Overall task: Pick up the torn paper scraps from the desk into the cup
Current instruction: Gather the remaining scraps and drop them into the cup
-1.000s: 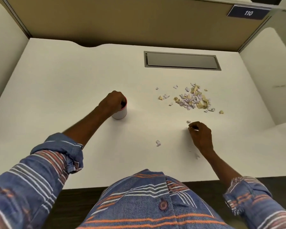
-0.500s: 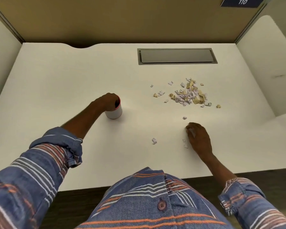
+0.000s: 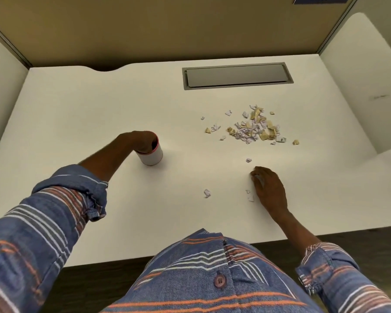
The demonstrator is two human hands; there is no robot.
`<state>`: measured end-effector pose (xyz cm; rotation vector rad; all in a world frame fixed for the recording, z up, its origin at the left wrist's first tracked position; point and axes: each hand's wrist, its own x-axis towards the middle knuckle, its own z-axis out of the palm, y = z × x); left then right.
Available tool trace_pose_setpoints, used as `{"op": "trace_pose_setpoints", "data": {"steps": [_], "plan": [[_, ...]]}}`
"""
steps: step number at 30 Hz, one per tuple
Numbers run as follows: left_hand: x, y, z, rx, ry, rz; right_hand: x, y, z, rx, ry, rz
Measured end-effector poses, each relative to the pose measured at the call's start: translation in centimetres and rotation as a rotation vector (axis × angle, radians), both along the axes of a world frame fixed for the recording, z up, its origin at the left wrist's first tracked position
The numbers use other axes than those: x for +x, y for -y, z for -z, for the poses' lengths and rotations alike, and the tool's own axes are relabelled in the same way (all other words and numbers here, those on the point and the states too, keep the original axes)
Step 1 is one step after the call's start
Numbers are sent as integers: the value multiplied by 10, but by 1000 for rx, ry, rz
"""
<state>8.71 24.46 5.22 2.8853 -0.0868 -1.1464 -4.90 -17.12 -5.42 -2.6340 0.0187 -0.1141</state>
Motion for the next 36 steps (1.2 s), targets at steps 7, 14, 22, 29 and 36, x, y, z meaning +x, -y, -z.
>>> {"op": "trace_pose_setpoints", "data": {"steps": [7,14,22,29,36], "plan": [[-7,-14,-19,-177,50,38,1,3,0,3,8,-13],[-1,-21,-44,-181,112,27,0,3,0,9,23,-22],[-8,-3,-35,-16,39,57,-1,2,-4,25,20,-28],[-6,1,-19,79,11,20,-3,3,-9,23,-18,-63],[-7,0,-12,104,-25,69,-9,1,-16,26,-74,-90]]}}
